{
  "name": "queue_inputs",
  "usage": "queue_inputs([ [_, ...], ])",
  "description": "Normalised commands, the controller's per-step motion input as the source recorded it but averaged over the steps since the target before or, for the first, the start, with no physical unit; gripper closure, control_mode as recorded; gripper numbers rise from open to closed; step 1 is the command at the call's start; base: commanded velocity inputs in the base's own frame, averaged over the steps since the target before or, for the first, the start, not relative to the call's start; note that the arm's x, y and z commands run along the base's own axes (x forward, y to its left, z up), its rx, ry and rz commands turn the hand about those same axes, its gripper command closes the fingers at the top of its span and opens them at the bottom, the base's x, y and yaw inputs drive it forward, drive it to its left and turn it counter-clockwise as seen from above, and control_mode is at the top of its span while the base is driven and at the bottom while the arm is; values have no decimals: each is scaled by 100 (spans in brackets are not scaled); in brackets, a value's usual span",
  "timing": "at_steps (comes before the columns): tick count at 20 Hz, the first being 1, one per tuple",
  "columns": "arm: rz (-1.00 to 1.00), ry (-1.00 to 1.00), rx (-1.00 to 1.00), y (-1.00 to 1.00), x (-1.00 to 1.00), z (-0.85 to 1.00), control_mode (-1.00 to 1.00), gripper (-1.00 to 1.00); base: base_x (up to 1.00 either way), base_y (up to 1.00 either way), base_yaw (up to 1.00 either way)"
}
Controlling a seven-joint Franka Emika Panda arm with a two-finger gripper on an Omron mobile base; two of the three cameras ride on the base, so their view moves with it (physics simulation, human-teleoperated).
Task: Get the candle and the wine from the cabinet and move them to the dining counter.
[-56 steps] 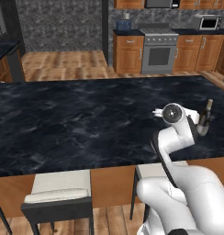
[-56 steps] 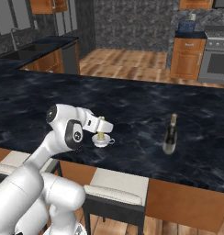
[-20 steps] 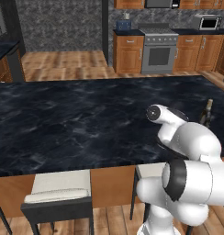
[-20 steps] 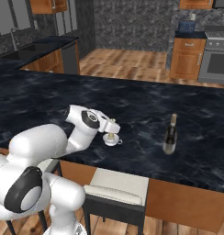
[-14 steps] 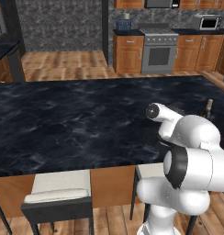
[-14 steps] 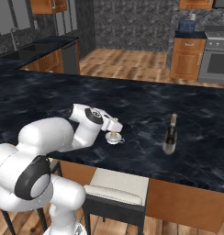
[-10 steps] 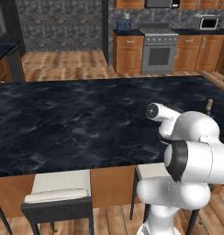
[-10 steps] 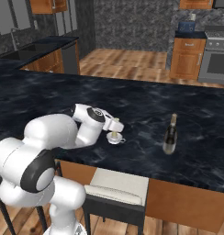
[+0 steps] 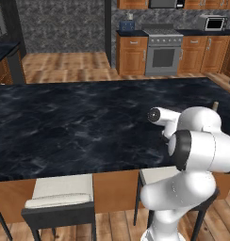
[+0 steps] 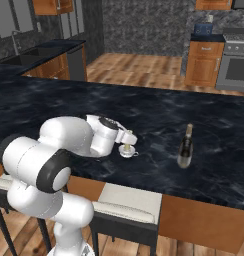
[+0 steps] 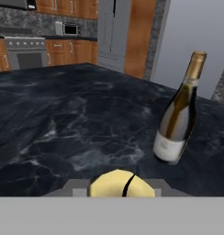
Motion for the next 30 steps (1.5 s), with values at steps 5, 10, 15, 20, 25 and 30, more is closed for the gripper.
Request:
queue_inputs([
  [5, -2, -1, 0, -3, 13, -25, -100, 100, 0, 0, 0],
  [10, -2, -2, 0, 0, 11, -27, -100, 100, 0, 0, 0],
  [15, -2, -1, 0, 0, 5, -23, -100, 100, 0, 0, 0],
  [20, 0, -1, 0, 0, 0, -17, -100, 100, 0, 0, 0],
  [25, 0, -1, 0, 0, 1, -17, -100, 100, 0, 0, 0],
  [30, 0, -2, 0, 0, 1, -15, -100, 100, 0, 0, 0],
])
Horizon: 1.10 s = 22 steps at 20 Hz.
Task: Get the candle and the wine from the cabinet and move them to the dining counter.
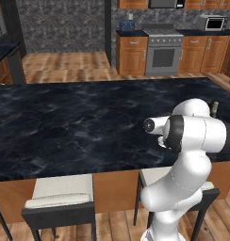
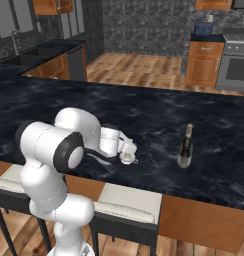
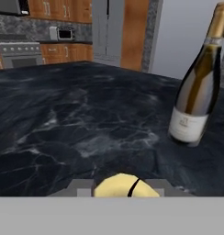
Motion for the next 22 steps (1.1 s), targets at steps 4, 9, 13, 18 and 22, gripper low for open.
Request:
queue_inputs([
  [4, -1, -3, 0, 0, 2, -12, -100, 100, 0, 0, 0],
  [9, -1, -3, 0, 0, 4, -16, -100, 100, 0, 0, 0],
  [13, 0, -1, 0, 0, 5, -20, -100, -100, 0, 0, 0],
  [18, -1, -1, 0, 0, 0, -15, -100, -100, 0, 0, 0],
  [22, -3, -1, 0, 0, -3, 0, -100, -100, 0, 0, 0],
])
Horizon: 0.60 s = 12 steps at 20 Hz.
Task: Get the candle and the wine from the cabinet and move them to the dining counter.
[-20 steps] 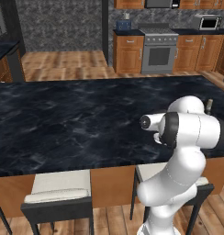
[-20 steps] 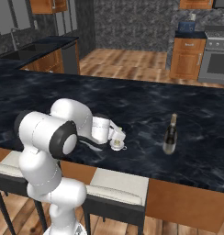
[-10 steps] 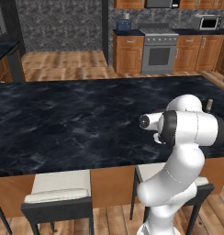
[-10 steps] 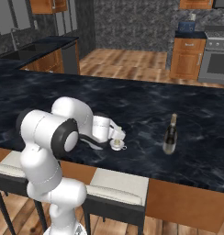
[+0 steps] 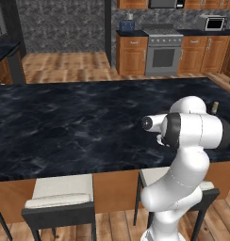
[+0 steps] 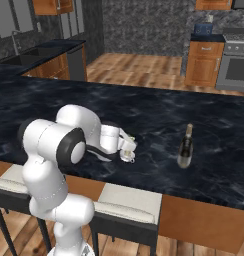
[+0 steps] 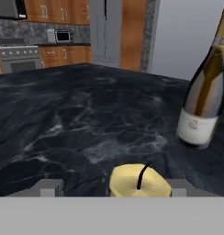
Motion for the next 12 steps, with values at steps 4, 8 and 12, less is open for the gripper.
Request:
queue_inputs([
  [4, -5, 0, 0, 0, -12, 12, -100, -100, 0, 0, 0],
  [8, -6, 0, 0, 0, -12, 19, -100, -100, 0, 0, 0],
  [12, -8, 0, -2, 0, -4, 37, -100, -100, 0, 0, 0],
])
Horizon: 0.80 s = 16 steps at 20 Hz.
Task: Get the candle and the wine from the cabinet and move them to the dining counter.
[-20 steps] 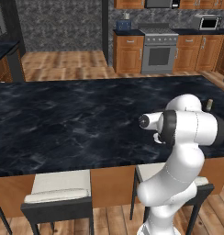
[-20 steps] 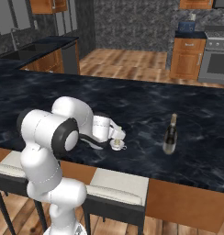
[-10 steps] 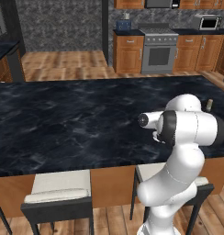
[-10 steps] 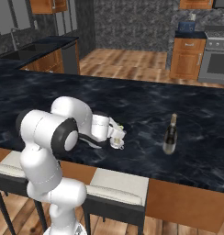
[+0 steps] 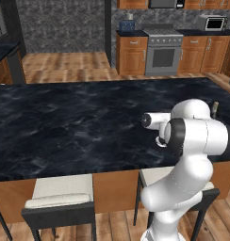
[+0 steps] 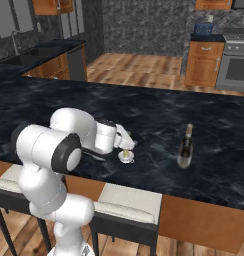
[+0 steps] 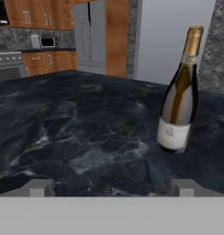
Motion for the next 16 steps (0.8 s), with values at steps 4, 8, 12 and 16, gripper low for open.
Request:
queue_inputs([
  [4, -11, 0, -4, 0, -1, 50, -100, -100, 0, 0, 0],
  [8, -11, 0, -4, 5, 0, 59, -100, -100, 0, 0, 0],
  [12, -10, 0, -2, 8, 0, 59, -100, -100, 0, 0, 0],
  [16, -11, 0, 0, 13, -8, 48, -100, -100, 0, 0, 0],
])
